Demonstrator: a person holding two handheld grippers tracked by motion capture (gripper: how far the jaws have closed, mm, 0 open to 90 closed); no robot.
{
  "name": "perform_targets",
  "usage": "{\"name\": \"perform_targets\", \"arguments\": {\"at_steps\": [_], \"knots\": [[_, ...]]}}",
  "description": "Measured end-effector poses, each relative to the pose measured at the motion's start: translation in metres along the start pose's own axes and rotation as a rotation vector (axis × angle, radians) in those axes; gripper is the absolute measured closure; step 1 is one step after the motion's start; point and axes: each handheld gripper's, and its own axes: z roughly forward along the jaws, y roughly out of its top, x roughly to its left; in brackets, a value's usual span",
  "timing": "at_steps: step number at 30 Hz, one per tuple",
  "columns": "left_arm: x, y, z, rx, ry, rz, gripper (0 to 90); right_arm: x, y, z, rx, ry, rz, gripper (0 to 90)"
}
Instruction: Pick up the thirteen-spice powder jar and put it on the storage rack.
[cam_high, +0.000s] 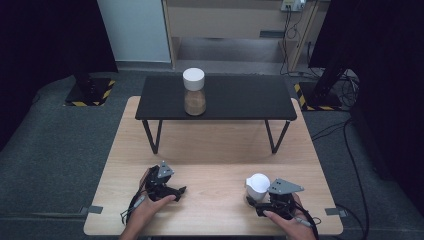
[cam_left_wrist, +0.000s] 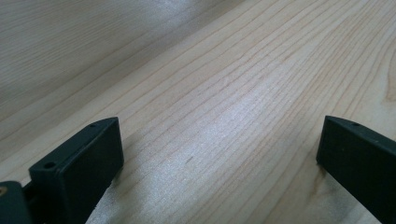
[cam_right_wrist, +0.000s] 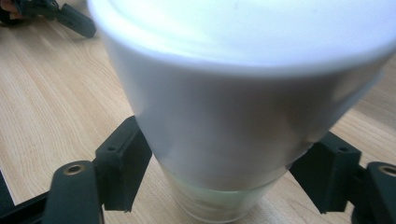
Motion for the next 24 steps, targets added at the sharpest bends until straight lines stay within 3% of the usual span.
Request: {"name": "perform_targets", "arguments": {"at_steps": [24], "knots": [[0.0001,0.0001,0.0000,0.000,0.000,0.000,0.0,0.0038,-0.0016,-0.0055,-0.035,-0.030,-0.012,31.5]]}}
